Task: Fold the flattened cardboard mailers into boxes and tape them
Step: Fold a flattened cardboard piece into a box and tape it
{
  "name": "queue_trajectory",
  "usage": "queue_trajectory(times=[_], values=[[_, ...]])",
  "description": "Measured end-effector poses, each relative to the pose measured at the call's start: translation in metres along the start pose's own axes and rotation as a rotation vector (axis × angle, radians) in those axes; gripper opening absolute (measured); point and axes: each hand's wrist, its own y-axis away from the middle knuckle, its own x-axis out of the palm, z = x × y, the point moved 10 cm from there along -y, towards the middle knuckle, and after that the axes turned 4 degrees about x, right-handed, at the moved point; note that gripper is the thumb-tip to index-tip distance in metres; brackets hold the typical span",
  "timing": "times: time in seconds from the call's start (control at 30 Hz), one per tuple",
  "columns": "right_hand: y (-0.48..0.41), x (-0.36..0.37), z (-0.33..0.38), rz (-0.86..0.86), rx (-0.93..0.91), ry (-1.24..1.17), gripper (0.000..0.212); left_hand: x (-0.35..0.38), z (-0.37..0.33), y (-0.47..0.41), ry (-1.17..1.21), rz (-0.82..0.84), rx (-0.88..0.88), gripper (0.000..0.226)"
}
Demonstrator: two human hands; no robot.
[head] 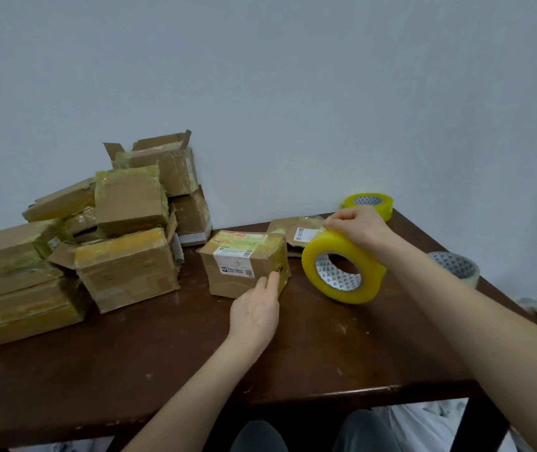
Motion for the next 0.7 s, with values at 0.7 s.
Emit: queue_trajectory(times=[0.7], values=[[0.015, -0.019, 0.002, -0.137, -0.174, 0.122, 0.019, -0.02, -0.04, -0.102, 1.12, 0.05, -0.266, 0.023]])
